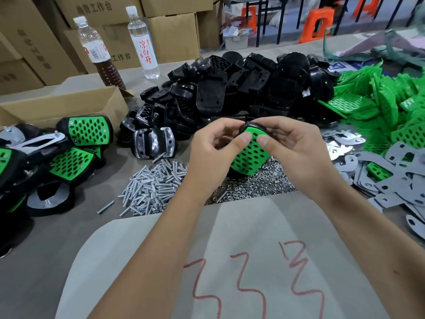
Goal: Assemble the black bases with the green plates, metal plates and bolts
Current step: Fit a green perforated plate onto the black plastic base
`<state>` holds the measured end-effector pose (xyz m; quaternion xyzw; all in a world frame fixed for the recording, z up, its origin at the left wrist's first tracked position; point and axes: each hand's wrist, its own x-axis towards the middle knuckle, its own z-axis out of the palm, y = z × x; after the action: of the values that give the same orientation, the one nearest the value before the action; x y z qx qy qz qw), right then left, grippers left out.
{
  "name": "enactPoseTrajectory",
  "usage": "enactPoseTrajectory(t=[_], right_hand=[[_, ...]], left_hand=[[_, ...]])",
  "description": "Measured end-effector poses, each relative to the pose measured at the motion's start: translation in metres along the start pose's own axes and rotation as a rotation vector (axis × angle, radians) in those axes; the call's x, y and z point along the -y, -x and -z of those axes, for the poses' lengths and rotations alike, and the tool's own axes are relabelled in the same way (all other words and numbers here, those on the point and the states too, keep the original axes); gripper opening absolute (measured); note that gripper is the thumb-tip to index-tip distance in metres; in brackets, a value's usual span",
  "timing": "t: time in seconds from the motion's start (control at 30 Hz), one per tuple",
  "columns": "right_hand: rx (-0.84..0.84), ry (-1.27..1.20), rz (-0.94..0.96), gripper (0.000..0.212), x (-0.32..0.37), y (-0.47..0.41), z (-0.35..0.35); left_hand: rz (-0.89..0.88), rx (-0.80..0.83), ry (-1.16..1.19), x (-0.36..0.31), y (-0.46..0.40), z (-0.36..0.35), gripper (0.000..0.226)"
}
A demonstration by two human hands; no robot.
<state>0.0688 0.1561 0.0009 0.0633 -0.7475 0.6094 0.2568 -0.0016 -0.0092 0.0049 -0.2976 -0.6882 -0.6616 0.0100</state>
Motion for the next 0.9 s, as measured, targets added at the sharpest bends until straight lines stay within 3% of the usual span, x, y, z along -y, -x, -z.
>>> enactPoseTrajectory(t=[0.1, 0.23, 0.43, 0.6, 0.77, 0.9], right_hand=[[-0.051, -0.059, -0.049, 0.027, 0.003, 0.001, -0.005], [-0.106, -0.128, -0.160, 0.017, 0.002, 0.002, -0.011], [-0.180, -0.127, -0.292, 0.017, -0.004, 0.001, -0.011], [-0.065, -0.215, -0.330, 0.023, -0.007, 0.000, -0.006], [-0.120, -0.201, -0.313, 0.020, -0.008, -0.001, -0.004], [-0.114, -0.183, -0.328, 0.019, -0.007, -0.002, 0.002]], left_hand=[[0.133, -0.032, 0.153, -0.001, 0.001, -0.005, 0.006], [0.300, -0.109, 0.289, 0.000, 0.008, -0.017, 0.022], [0.277, -0.252, 0.221, 0.002, 0.009, -0.026, 0.017], [0.326, -0.327, 0.215, 0.006, 0.007, -0.028, 0.002], [0.391, -0.268, 0.312, 0.005, 0.008, -0.027, 0.007], [0.370, -0.141, 0.286, 0.004, 0.007, -0.020, 0.024]])
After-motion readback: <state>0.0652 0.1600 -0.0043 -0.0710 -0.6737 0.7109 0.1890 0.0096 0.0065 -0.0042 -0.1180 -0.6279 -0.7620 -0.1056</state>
